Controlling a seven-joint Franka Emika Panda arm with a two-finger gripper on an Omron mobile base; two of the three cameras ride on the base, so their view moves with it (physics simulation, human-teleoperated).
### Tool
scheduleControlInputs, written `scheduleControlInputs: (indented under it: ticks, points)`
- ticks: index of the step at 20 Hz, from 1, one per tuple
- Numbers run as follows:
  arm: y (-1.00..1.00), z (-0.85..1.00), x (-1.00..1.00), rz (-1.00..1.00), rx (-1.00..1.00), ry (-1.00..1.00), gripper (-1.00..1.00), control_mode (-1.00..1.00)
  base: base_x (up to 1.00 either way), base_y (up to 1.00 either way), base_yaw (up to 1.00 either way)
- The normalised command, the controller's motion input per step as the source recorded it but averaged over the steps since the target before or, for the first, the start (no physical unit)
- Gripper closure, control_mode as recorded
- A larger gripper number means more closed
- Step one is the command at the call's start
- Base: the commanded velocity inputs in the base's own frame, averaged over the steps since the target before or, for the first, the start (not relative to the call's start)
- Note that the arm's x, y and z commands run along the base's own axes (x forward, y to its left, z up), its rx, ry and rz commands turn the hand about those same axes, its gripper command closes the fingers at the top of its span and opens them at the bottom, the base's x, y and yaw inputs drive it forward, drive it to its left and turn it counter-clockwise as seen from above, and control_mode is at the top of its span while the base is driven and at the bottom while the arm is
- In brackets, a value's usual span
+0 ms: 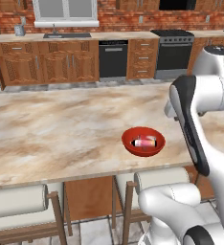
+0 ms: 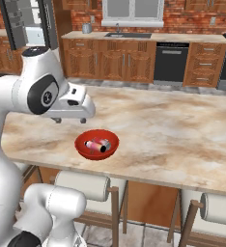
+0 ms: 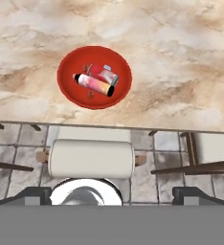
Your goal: Open the fridge, grab two sodas, and place both sodas inside the bowl with ice on the dining counter.
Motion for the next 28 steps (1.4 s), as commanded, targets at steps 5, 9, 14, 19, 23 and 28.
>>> scheduleControlInputs:
  ticks: [5, 9, 14, 19, 23, 28]
  points:
    - [-0.07, -0.12, 0.47, 0.05, 0.03, 0.02, -1.00, -1.00, 0.00, 0.00, 0.00]
    - [0.00, -0.23, 0.48, 0.05, 0.03, 0.06, -1.00, -1.00, 0.00, 0.00, 0.00]
    - [0.00, -0.26, 0.46, 0.05, 0.04, 0.07, -1.00, -1.00, 0.00, 0.00, 0.00]
    - [0.00, -0.25, 0.41, 0.05, 0.05, 0.08, -1.00, -1.00, 0.00, 0.00, 0.00]
    - [0.00, -0.27, 0.26, 0.03, 0.06, 0.12, -1.00, -1.00, 0.00, 0.00, 0.00]
    - [0.00, -0.29, 0.14, 0.01, 0.06, 0.12, -1.00, -1.00, 0.00, 0.00, 0.00]
